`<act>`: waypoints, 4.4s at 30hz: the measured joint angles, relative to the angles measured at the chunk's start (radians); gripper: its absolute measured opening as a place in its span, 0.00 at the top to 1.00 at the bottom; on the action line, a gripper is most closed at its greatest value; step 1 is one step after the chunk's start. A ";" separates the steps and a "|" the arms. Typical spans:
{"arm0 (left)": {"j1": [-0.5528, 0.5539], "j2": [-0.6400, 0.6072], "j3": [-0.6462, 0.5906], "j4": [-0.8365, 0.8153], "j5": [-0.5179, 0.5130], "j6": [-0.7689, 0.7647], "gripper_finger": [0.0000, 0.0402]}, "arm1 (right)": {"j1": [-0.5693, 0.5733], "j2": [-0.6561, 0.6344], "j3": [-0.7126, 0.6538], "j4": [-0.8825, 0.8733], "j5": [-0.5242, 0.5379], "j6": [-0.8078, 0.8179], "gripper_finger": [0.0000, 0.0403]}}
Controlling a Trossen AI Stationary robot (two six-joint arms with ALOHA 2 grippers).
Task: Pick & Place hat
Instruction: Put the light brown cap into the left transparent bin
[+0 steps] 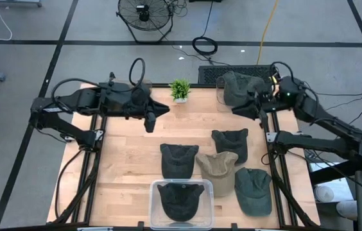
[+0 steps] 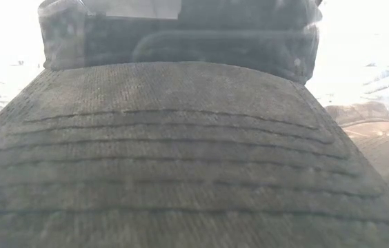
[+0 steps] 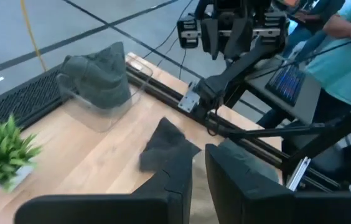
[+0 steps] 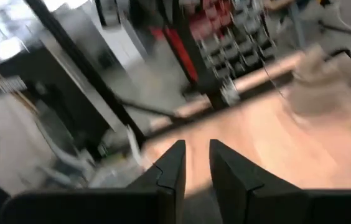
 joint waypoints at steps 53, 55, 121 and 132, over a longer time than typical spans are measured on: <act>0.097 -0.029 0.000 -0.197 0.211 0.215 0.76 | 0.766 0.736 0.198 -0.565 0.440 -0.113 0.39; 0.100 -0.029 0.000 -0.196 0.208 0.182 0.76 | 0.766 0.742 0.198 -0.561 0.440 -0.113 0.41; 0.044 -0.029 0.000 -0.200 0.165 0.177 0.76 | 0.711 0.492 0.213 -0.369 0.718 -0.179 1.00; 0.045 -0.029 0.000 -0.147 0.166 0.181 0.76 | 0.484 0.718 0.217 -0.070 0.689 -0.319 1.00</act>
